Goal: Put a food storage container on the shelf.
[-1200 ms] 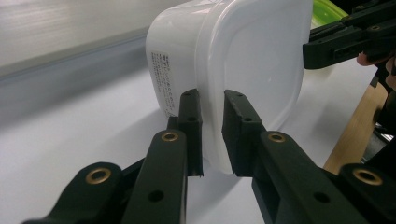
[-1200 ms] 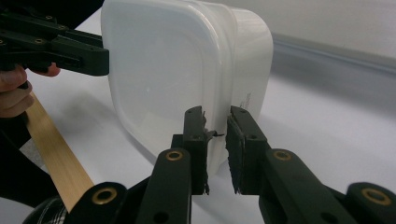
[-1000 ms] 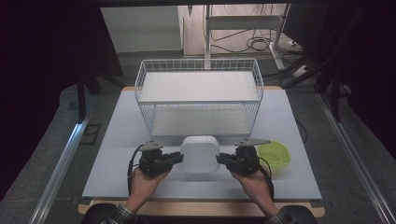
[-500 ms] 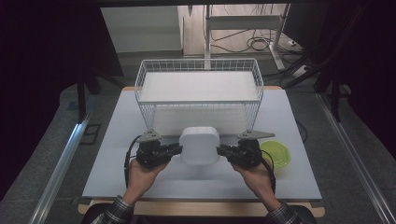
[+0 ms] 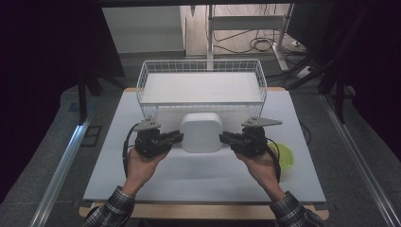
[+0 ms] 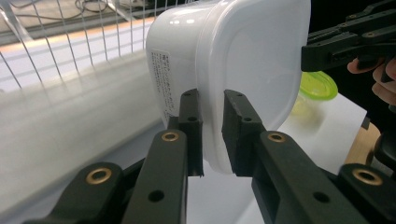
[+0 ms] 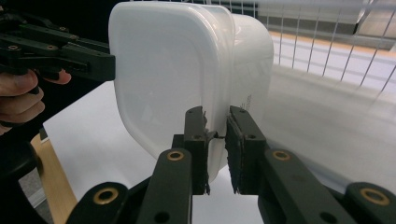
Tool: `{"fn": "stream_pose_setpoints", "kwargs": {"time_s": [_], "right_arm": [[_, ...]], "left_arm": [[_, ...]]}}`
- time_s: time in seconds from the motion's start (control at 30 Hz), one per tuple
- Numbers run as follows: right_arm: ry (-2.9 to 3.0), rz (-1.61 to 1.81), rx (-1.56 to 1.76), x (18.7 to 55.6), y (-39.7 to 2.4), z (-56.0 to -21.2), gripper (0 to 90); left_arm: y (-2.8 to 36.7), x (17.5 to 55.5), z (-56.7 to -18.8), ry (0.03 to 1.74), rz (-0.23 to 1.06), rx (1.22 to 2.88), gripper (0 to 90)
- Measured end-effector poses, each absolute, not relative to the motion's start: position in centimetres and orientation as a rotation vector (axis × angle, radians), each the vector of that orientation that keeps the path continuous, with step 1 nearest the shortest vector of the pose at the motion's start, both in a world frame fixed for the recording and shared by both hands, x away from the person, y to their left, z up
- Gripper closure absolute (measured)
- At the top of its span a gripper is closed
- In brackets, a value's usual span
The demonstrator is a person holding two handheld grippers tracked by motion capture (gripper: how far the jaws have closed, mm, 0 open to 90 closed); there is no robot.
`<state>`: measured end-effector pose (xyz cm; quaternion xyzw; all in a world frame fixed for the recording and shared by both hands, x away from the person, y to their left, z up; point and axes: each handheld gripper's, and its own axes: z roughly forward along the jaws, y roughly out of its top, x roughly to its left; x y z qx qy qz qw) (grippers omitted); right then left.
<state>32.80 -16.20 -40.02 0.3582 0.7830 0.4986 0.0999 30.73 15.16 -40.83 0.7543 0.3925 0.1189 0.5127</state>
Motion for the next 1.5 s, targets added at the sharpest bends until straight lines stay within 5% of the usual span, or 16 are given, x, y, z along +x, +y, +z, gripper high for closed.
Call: {"fn": "stream_pose_setpoints", "kwargs": {"time_s": [1.0, 1.5], "right_arm": [[2.193, 1.563, 0.960, 37.2, -14.5, -31.4, 78.6], [2.160, 1.570, 1.029, 40.5, -14.5, -30.1, 78.4]], "left_arm": [[16.5, 34.6, -32.3, 0.921, 0.401, 1.744, 78.5], [16.2, 38.9, -31.0, 0.942, 0.391, 1.733, 77.7]]}}
